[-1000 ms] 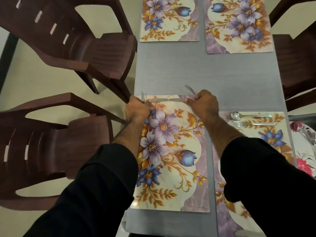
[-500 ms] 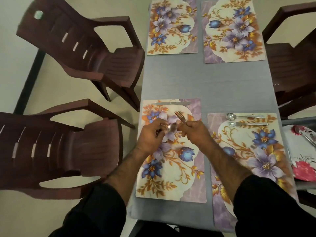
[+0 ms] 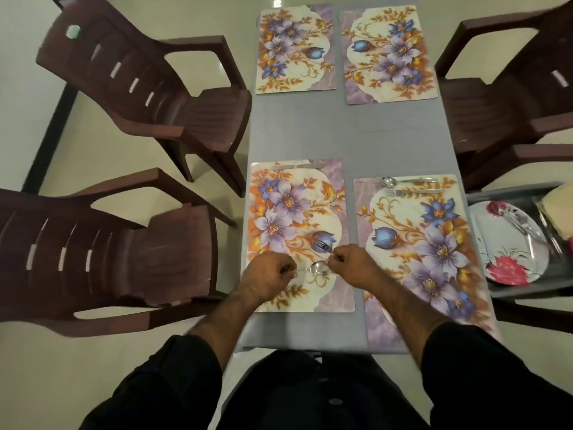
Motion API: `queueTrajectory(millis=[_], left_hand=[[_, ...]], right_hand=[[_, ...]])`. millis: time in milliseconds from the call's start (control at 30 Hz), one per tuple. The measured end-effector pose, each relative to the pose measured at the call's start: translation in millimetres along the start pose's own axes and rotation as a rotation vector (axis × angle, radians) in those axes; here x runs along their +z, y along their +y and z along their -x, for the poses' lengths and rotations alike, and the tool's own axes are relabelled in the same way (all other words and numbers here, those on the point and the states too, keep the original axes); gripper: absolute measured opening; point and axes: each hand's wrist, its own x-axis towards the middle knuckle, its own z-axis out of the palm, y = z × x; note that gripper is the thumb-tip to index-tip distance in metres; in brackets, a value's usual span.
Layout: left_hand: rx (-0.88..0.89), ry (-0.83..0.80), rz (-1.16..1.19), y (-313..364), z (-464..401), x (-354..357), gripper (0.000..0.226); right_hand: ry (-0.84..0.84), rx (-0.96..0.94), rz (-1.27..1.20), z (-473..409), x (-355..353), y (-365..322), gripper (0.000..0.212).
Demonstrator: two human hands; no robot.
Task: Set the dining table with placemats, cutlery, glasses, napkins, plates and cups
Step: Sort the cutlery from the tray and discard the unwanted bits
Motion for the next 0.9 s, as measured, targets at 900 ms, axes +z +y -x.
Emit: queueTrajectory(millis=[900], left_hand=[[0.021, -0.038, -0.180, -13.0, 61.2, 53.0, 0.049]], right_hand=[[0.158, 0.101, 0.144, 78.1, 50.2, 15.0, 0.027]])
